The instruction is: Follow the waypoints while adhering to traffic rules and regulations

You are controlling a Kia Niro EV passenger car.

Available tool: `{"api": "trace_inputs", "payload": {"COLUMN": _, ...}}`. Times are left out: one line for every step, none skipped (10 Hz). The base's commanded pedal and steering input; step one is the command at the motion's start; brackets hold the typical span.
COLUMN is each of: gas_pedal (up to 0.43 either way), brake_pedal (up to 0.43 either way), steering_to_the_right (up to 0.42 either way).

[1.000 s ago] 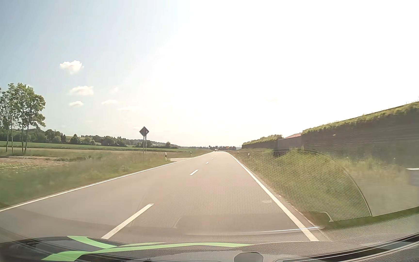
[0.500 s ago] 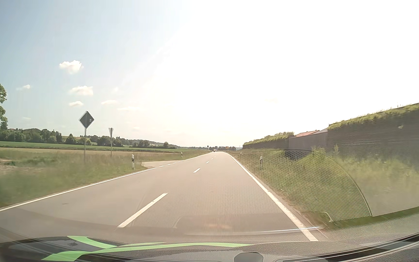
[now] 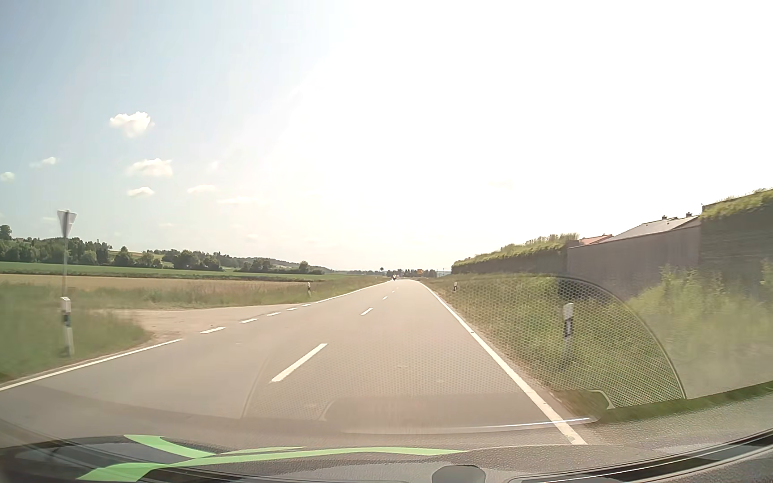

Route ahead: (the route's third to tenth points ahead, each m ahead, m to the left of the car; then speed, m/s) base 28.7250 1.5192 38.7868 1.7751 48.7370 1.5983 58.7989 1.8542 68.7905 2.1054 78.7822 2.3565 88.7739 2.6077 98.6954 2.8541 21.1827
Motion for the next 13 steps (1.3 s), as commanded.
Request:
{"api": "trace_inputs", "payload": {"gas_pedal": 0.177, "brake_pedal": 0.000, "steering_to_the_right": -0.001}}
{"api": "trace_inputs", "payload": {"gas_pedal": 0.177, "brake_pedal": 0.000, "steering_to_the_right": -0.001}}
{"api": "trace_inputs", "payload": {"gas_pedal": 0.177, "brake_pedal": 0.000, "steering_to_the_right": -0.001}}
{"api": "trace_inputs", "payload": {"gas_pedal": 0.169, "brake_pedal": 0.000, "steering_to_the_right": -0.001}}
{"api": "trace_inputs", "payload": {"gas_pedal": 0.169, "brake_pedal": 0.000, "steering_to_the_right": -0.001}}
{"api": "trace_inputs", "payload": {"gas_pedal": 0.169, "brake_pedal": 0.000, "steering_to_the_right": -0.001}}
{"api": "trace_inputs", "payload": {"gas_pedal": 0.169, "brake_pedal": 0.000, "steering_to_the_right": -0.001}}
{"api": "trace_inputs", "payload": {"gas_pedal": 0.169, "brake_pedal": 0.000, "steering_to_the_right": -0.001}}
{"api": "trace_inputs", "payload": {"gas_pedal": 0.177, "brake_pedal": 0.000, "steering_to_the_right": -0.001}}
{"api": "trace_inputs", "payload": {"gas_pedal": 0.177, "brake_pedal": 0.000, "steering_to_the_right": -0.001}}
{"api": "trace_inputs", "payload": {"gas_pedal": 0.177, "brake_pedal": 0.000, "steering_to_the_right": -0.001}}
{"api": "trace_inputs", "payload": {"gas_pedal": 0.177, "brake_pedal": 0.000, "steering_to_the_right": -0.001}}
{"api": "trace_inputs", "payload": {"gas_pedal": 0.177, "brake_pedal": 0.000, "steering_to_the_right": -0.001}}
